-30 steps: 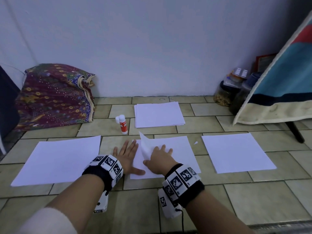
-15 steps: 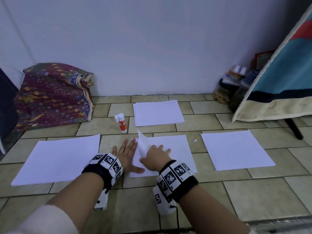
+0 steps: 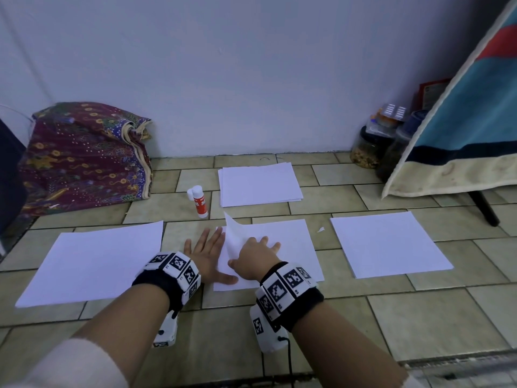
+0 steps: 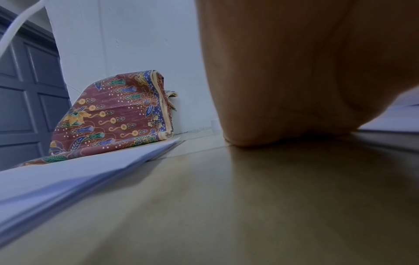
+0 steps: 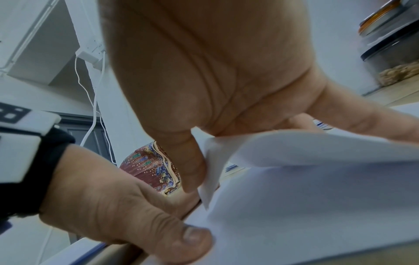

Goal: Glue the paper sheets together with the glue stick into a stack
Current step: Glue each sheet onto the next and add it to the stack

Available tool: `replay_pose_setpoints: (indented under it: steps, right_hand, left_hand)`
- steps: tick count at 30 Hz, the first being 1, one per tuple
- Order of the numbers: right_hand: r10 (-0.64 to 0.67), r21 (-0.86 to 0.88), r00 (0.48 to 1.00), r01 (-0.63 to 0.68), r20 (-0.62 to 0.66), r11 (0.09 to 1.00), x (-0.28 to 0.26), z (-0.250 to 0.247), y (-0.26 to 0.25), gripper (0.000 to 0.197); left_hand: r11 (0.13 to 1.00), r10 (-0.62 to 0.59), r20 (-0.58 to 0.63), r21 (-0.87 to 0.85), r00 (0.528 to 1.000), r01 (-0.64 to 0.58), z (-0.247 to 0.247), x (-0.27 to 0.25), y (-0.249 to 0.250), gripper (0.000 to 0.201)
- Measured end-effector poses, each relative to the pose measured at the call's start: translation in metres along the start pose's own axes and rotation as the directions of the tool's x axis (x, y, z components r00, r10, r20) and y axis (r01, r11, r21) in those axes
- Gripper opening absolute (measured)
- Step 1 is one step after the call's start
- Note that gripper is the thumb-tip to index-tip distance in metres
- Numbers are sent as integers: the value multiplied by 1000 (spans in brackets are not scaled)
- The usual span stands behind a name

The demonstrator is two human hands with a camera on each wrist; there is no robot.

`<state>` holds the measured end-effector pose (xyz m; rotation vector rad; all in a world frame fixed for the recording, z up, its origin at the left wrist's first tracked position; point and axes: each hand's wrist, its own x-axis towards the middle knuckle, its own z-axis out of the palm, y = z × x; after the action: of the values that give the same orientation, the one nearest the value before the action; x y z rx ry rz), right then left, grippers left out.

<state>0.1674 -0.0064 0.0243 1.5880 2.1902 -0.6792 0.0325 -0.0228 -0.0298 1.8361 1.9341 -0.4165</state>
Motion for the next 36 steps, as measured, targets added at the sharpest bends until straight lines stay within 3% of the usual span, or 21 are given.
replay_pose_setpoints:
  steps: [7,12,17,20,22,27,36]
  right_hand:
    - [8,41,1000,-7,-20,999,4,6,3,75]
    - [65,170,997,-55,-52,984,22,21,0,86]
    - [31,143,999,-27,-23,989,21,20,3,83]
    - [5,90,1000,-5,-7,996,15,16,5,74]
    - [-7,73,1000,7,-8,997,11,12,6,71]
    - [-32,70,999,32,-3,997,6,10,6,75]
    - [-53,14,998,52,46,999,5,7,5,70]
  left_hand:
    - [1000,-9,6,9,1000,9,-2,-3,1,124]
    - [1000,2,31,-14,1000,-2,-7,-9,5,145]
    - [1000,-13,13,-6,1000,13,-7,-9,6,142]
    - [999,-7,3,-31,1000,7,-5,-9,6,174]
    - [999,-21,1,-43,1000,21,-6,-11,7,179]
    - [996,-66,-14,-54,998,65,-5,-15,8,132]
    - [996,-81,12,-30,997,81,-6,-15,8,126]
